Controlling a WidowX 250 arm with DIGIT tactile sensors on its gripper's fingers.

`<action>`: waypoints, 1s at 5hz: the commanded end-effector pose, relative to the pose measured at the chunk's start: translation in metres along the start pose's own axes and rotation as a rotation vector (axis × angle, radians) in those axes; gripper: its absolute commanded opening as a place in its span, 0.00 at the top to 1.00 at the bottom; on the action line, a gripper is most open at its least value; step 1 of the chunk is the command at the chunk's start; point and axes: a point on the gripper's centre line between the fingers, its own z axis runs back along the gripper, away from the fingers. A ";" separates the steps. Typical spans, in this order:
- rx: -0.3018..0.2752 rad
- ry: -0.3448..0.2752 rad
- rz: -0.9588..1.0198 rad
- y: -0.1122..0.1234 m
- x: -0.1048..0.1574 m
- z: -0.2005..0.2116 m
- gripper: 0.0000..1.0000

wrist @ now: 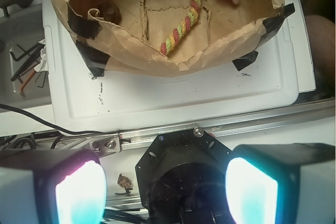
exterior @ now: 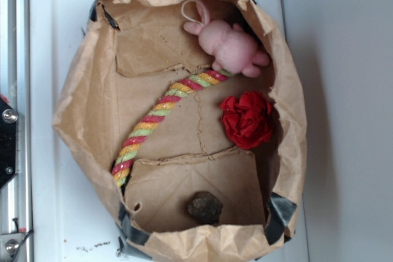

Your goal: Grab the rock.

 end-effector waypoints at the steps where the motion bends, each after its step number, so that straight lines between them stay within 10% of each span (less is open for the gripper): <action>1: 0.000 0.000 0.000 0.000 0.000 0.000 0.00; 5: 0.013 -0.083 0.020 -0.022 0.106 -0.040 0.00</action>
